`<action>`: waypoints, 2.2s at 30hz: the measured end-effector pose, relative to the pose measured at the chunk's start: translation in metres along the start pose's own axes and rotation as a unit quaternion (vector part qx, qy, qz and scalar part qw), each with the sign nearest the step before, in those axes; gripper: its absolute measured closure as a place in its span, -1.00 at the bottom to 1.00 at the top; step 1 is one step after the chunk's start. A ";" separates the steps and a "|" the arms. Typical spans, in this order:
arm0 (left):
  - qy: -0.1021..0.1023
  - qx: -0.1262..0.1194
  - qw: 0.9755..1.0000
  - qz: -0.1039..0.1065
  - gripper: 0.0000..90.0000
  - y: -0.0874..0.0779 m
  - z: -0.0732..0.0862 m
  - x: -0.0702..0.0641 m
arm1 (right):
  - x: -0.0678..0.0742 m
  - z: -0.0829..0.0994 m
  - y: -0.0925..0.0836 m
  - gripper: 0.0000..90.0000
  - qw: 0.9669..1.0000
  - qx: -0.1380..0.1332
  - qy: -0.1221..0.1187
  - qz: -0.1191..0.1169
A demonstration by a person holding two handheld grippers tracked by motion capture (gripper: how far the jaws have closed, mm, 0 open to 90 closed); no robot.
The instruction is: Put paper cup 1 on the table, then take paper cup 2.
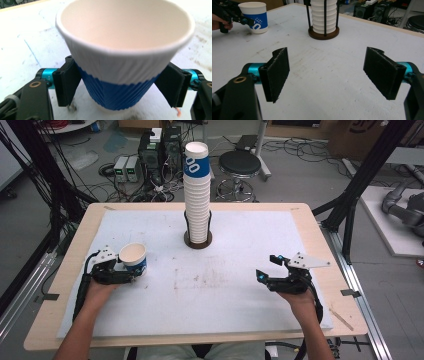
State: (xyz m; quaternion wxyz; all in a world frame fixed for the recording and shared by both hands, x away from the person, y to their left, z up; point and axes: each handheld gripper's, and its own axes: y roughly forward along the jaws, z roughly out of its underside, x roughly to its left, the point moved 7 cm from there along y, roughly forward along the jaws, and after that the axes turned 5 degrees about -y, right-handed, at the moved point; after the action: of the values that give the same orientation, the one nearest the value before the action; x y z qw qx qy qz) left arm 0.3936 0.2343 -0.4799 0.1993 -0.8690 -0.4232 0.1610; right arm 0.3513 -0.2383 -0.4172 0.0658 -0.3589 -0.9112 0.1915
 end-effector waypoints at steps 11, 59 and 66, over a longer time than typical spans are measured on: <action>-0.026 0.007 1.000 0.007 -0.64 -0.006 0.007 -0.003 | 0.000 0.000 -0.001 -0.52 1.000 -0.001 0.002 0.000; -0.041 -0.202 0.975 0.087 -0.67 -0.064 -0.072 -0.037 | -0.012 0.005 -0.016 -0.53 1.000 -0.002 0.013 0.026; -0.038 -0.202 0.974 0.093 -0.67 -0.062 -0.072 -0.041 | -0.012 0.006 -0.018 -0.53 0.999 -0.003 0.017 0.027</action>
State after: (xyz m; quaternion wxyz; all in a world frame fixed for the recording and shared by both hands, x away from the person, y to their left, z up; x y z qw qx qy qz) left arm 0.3600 0.2218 -0.3825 -0.0123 -0.9203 -0.3714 0.1227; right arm 0.3473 -0.2602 -0.4150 0.0751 -0.3867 -0.9006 0.1840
